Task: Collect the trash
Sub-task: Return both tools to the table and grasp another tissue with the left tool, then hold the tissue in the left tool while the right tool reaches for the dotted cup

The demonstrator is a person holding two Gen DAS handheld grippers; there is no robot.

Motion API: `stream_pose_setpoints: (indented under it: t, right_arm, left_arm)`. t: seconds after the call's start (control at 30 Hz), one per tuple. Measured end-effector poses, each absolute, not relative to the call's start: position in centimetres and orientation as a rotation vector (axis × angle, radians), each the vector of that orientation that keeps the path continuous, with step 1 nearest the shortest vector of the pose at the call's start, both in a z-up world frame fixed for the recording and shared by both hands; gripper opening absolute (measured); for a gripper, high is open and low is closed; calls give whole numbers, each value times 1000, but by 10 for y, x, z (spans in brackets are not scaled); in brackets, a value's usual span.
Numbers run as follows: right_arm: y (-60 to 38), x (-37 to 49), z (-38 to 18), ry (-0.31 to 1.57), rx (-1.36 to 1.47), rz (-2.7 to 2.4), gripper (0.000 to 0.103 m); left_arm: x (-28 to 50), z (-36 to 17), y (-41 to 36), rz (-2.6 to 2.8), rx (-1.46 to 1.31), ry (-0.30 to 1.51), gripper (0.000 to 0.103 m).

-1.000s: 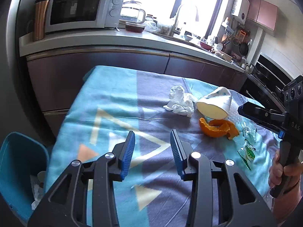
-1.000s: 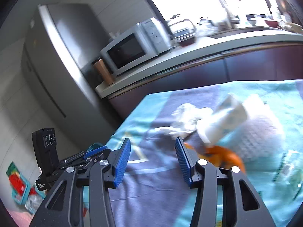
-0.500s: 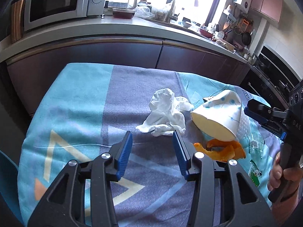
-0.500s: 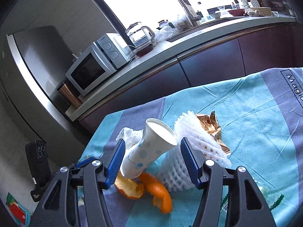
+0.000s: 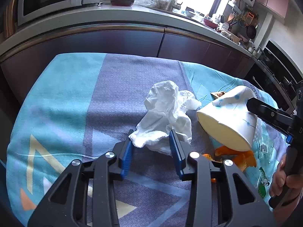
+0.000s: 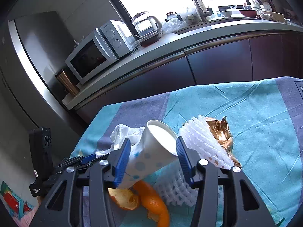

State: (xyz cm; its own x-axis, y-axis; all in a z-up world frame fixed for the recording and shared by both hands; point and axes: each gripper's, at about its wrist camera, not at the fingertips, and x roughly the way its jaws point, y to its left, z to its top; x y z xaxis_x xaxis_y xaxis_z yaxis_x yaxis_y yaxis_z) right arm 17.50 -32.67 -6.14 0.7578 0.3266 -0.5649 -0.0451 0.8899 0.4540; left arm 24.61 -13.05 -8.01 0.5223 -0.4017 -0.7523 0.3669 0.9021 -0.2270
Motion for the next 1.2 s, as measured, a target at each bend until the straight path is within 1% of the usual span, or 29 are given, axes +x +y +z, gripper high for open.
stream_pose_setpoints:
  t: [0.03, 0.07, 0.1, 0.13, 0.2, 0.23, 0.6, 0.67, 1.0, 1.2]
  right_arm:
    - [-328, 174, -62, 682, 437, 210, 44]
    - [-329, 174, -63, 681, 438, 209, 43]
    - [-329, 173, -64, 682, 439, 211, 42]
    - [-329, 172, -64, 682, 441, 214, 38]
    - [-329, 170, -65, 682, 442, 226, 21]
    - [-330, 170, -65, 683, 442, 228, 17]
    - [-334, 155, -57, 621, 497, 265, 12]
    - [-333, 152, -55, 612, 511, 280, 8]
    - [-324, 138, -40, 567, 513, 316, 6]
    - [-317, 120, -26, 523, 535, 376, 2]
  left_arm:
    - [246, -80, -132, -461, -35, 911, 26]
    - [246, -80, -133, -462, -31, 913, 22]
    - [247, -81, -134, -463, -32, 916, 14]
    - [247, -81, -134, -463, -31, 916, 10]
    - [246, -81, -134, -465, -29, 911, 7]
    - [245, -81, -134, -464, -30, 909, 5]
    - [217, -56, -117, -477, -21, 808, 4]
    - [207, -51, -108, -474, -24, 791, 4]
    - [173, -29, -60, -450, -82, 731, 4]
    - [153, -17, -34, -444, -100, 692, 4]
